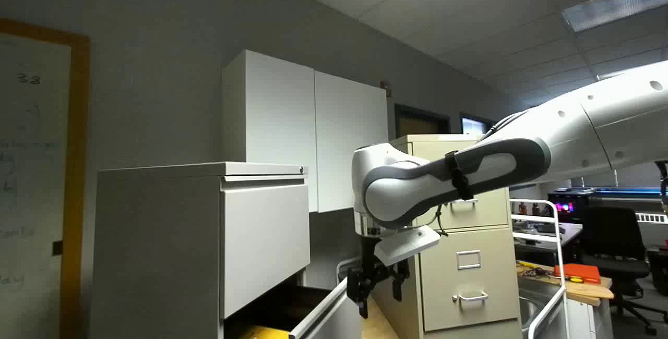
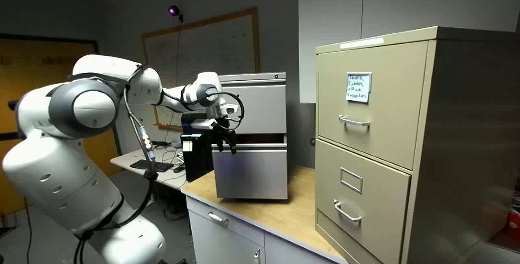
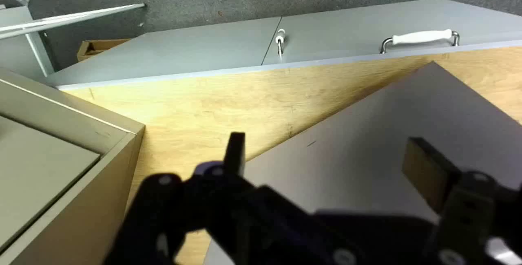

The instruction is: Close the bottom drawer

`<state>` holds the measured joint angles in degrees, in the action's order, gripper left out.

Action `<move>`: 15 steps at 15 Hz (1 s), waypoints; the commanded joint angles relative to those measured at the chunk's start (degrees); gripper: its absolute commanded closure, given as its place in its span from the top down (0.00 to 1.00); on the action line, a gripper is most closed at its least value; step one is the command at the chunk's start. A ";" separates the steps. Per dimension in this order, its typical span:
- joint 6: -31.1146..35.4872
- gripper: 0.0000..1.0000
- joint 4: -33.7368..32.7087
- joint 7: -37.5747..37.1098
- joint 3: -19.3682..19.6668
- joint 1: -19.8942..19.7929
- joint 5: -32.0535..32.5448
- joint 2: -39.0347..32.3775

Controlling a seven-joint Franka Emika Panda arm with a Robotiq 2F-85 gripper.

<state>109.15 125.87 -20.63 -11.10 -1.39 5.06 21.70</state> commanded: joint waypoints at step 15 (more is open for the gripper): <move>15.16 1.00 0.44 -1.16 5.82 -2.92 4.23 -6.01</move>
<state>119.10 126.94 -20.63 -7.29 -2.96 7.73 18.87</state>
